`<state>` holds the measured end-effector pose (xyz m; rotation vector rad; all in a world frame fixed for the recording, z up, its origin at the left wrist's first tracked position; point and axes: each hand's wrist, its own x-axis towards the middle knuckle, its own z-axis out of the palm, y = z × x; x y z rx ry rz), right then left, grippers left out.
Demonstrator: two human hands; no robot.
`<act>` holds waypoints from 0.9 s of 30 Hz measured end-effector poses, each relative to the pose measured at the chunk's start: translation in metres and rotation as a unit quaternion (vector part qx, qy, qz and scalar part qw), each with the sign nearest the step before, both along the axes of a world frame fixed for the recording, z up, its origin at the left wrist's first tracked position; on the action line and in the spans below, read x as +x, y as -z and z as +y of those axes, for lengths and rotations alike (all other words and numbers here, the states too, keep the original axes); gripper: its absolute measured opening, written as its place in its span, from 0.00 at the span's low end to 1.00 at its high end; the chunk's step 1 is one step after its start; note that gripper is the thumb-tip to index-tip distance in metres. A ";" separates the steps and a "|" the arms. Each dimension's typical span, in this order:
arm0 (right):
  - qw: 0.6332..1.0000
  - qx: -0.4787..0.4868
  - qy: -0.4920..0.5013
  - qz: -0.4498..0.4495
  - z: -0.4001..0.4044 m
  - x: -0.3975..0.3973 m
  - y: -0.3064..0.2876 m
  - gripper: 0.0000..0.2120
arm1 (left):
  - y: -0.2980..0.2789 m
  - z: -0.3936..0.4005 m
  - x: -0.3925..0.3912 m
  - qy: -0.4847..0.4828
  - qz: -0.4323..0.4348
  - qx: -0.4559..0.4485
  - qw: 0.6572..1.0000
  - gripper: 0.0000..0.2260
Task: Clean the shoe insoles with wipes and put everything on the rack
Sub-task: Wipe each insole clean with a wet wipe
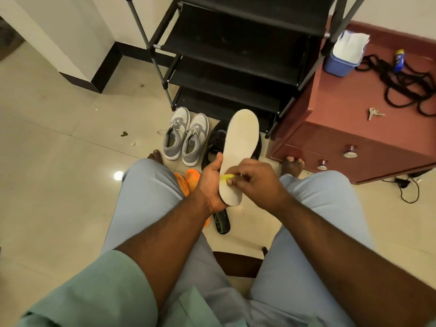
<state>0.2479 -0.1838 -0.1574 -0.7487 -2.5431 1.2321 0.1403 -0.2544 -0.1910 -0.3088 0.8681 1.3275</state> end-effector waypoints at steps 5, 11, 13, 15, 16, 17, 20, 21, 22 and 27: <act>0.994 0.002 0.103 -0.047 0.015 -0.023 0.003 0.09 | -0.003 0.001 0.007 0.016 0.034 -0.010 0.999 0.23; 0.999 -0.041 -0.014 -0.030 -0.015 0.005 -0.004 0.09 | 0.003 0.002 -0.006 -0.023 -0.005 0.008 1.000 0.33; 0.999 -0.011 -0.003 -0.032 -0.007 0.000 -0.001 0.08 | 0.002 0.003 -0.001 -0.020 -0.010 0.005 1.000 0.29; 0.998 0.017 0.050 -0.029 0.005 -0.011 0.002 0.07 | -0.001 0.004 0.005 -0.013 -0.006 0.008 1.000 0.25; 0.996 0.033 0.075 -0.028 0.011 -0.017 0.002 0.08 | -0.002 0.004 0.006 -0.006 0.003 0.010 1.000 0.24; 0.994 0.049 0.096 -0.032 0.015 -0.022 0.003 0.08 | -0.003 0.003 0.006 0.005 0.019 0.009 1.000 0.24; 0.982 0.081 0.157 -0.064 0.023 -0.034 0.003 0.11 | -0.003 0.000 0.003 0.032 0.047 0.005 0.998 0.23; 0.978 0.082 0.179 -0.072 0.025 -0.037 0.002 0.12 | -0.002 0.000 0.003 0.032 0.052 0.005 0.998 0.23; 0.975 0.079 0.191 -0.076 0.025 -0.039 0.001 0.12 | -0.003 0.001 0.003 0.030 0.052 0.007 0.998 0.23; 0.996 0.010 0.070 -0.061 -0.002 -0.018 0.001 0.09 | 0.002 0.004 -0.005 -0.025 -0.006 0.017 1.000 0.27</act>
